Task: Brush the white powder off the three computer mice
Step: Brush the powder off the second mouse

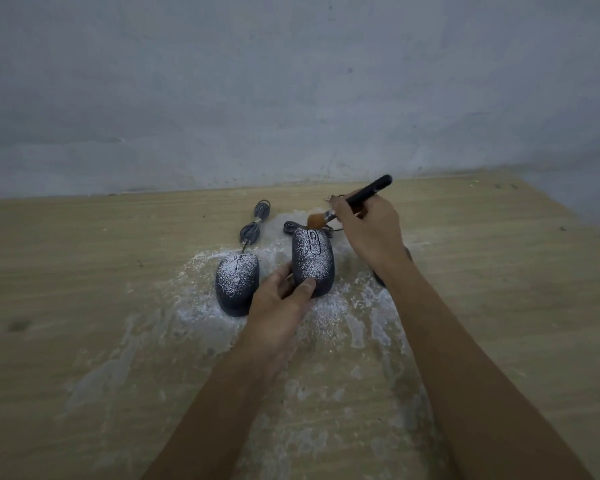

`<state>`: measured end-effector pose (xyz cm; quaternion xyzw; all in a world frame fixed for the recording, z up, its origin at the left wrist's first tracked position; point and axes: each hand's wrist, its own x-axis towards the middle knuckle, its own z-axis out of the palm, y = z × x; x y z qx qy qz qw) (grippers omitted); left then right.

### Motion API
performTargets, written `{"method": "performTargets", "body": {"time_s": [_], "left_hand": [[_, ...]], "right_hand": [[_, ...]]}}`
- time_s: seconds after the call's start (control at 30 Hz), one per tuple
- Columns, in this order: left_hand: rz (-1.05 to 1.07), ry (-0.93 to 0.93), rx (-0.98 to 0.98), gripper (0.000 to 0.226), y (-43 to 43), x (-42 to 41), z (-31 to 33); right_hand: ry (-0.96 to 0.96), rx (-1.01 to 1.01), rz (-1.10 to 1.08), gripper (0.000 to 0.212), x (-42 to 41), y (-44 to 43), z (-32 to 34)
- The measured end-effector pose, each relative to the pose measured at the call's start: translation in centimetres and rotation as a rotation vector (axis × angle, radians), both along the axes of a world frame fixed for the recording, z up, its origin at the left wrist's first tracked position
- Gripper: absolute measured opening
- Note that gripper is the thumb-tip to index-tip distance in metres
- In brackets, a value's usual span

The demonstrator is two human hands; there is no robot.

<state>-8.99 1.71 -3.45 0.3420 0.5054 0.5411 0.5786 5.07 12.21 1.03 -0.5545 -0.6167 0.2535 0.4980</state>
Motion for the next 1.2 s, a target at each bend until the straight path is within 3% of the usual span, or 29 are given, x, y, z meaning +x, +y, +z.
{"method": "performTargets", "body": {"time_s": [0.13,0.27,0.37,0.5,0.6,0.7,0.83,0.93,1.07,1.2], "left_hand": [[0.003,-0.019,0.007,0.036,0.1,-0.1,0.0],[-0.01,-0.017,0.013,0.035,0.1,-0.3,-0.1],[-0.008,-0.017,0.007,0.037,0.0,-0.3,-0.1],[-0.015,-0.014,0.011,0.048,-0.2,-0.2,0.1],[-0.005,-0.03,0.011,0.044,-0.1,-0.2,0.1],[0.002,-0.063,0.012,0.038,-0.2,-0.2,0.1],[0.008,-0.114,0.006,0.036,-0.2,-0.3,0.3],[0.005,-0.159,0.003,0.036,-0.2,-0.4,0.3],[0.008,-0.195,0.002,0.037,-0.2,-0.5,0.5],[0.004,-0.224,0.004,0.037,-0.3,-0.5,0.7]], "right_hand": [[0.124,0.015,0.006,0.015,0.5,0.3,0.3],[-0.018,0.03,0.046,0.017,0.6,0.2,-0.1],[0.056,0.041,0.02,0.015,0.5,0.3,-0.1],[-0.027,0.07,-0.013,0.017,-0.2,0.0,-0.3],[0.086,0.031,0.022,0.017,-0.2,0.0,-0.1],[-0.008,0.034,0.065,0.017,0.2,-0.2,0.1],[0.083,0.029,0.075,0.015,1.0,0.0,0.4],[-0.02,0.023,0.092,0.018,1.1,-0.1,0.3],[0.112,0.022,0.094,0.013,1.2,-0.1,0.6],[-0.005,0.059,0.067,0.023,0.6,-0.2,0.3]]}}
